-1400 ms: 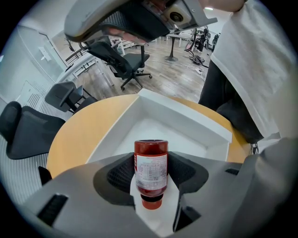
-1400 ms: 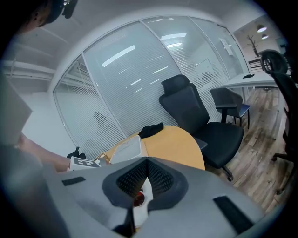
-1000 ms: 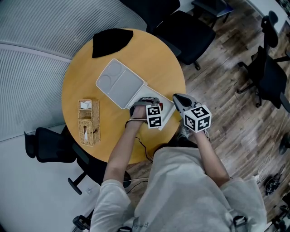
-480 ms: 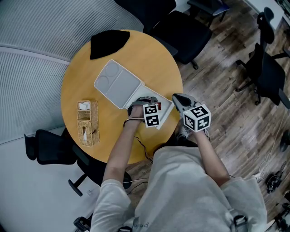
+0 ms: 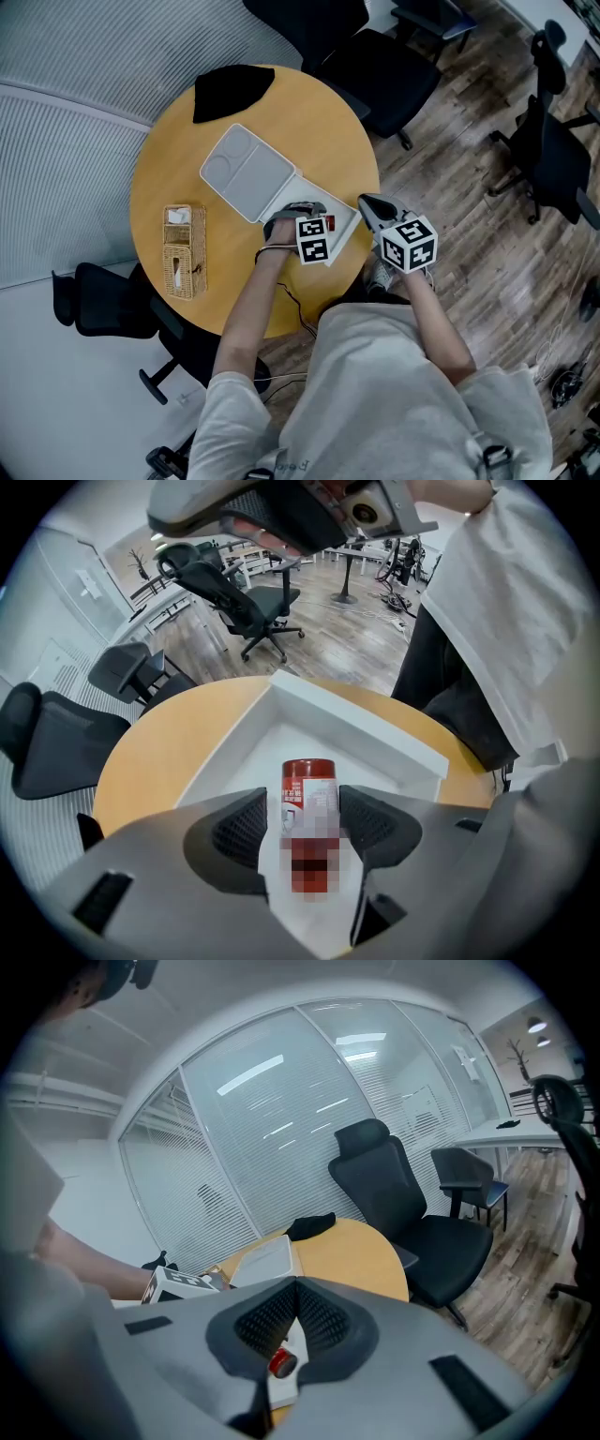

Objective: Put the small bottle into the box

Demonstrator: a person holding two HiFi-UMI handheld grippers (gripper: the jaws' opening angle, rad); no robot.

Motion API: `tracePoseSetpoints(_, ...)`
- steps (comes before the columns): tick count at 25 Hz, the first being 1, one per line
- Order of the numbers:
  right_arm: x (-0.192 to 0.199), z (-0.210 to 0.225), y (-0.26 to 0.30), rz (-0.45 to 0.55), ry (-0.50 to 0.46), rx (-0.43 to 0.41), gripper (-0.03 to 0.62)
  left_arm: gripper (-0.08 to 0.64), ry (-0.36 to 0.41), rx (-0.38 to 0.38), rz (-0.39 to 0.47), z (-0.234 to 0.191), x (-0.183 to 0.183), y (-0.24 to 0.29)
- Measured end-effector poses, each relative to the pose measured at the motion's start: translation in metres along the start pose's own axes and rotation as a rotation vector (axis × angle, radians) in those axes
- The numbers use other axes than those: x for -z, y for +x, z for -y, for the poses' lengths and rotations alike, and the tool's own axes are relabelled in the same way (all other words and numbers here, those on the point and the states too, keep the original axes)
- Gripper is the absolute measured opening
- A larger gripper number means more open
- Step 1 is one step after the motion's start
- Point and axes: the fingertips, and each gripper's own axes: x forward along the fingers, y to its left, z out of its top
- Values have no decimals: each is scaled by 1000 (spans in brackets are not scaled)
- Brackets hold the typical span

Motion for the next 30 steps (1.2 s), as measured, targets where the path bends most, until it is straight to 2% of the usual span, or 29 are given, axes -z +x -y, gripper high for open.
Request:
tracePoseSetpoints(8, -4, -7, -9, 15, -25, -14, 17, 256, -30, -21, -3, 7, 3, -9)
tracePoseSetpoints(12, -5, -7, -15, 21, -34, -21, 17, 256, -71, -37, 14, 9, 3, -17)
tracePoseSetpoints(20, -7, -19, -16, 25, -59, -53, 18, 256, -284, -118, 134, 19, 14, -44)
tracePoseSetpoints(26, -9, -31, -17, 24, -87, -85, 17, 256, -541, -267, 245, 22, 30, -82)
tracePoseSetpoints(30, -7, -41, -18, 18, -110, -107, 18, 256, -619, -360, 249, 30, 38, -100)
